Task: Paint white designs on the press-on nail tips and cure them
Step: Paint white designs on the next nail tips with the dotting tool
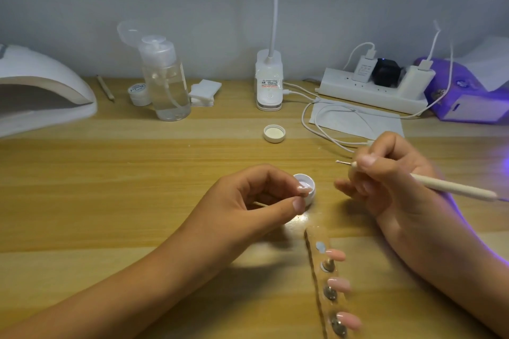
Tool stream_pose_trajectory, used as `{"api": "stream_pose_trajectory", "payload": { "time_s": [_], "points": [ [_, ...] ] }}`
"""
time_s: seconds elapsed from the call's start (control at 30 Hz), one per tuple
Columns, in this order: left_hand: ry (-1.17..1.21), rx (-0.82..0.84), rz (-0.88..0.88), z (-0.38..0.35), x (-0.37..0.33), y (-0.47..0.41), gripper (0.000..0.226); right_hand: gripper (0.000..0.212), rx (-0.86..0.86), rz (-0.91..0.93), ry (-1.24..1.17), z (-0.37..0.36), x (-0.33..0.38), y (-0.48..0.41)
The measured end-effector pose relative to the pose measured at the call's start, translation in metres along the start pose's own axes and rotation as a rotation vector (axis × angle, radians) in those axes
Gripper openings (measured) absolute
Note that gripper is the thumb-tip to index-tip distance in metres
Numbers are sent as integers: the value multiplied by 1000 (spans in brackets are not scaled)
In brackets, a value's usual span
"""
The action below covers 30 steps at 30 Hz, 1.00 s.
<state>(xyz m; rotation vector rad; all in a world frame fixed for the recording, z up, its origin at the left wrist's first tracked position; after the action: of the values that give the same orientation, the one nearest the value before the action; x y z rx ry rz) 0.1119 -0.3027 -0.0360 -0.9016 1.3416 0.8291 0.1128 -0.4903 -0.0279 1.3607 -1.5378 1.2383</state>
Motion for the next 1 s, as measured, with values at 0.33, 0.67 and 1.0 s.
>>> {"api": "stream_pose_trajectory", "payload": {
  "time_s": [0.33,0.67,1.0],
  "points": [
    [-47,44,-23,-2,0,0,7,20,161,-89,-134,-19,2,6],
    [-93,68,-30,-3,2,1,7,20,183,-90,-45,-19,0,6],
    [-98,78,-35,-4,2,1,9,22,232,-73,-19,-19,-2,7]
  ]
}}
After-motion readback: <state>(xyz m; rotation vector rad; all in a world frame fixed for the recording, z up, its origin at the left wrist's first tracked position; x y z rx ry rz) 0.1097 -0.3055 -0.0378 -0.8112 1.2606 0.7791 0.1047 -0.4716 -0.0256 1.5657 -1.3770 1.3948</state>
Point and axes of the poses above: each hand's wrist, its own y-axis away from the middle knuckle, its own z-axis out of the back of the hand, x = y × z, the point moved 4 cm from there along -y, towards the middle knuckle, and after that the axes turned 2 degrees about -y, right-handed, at the moved point
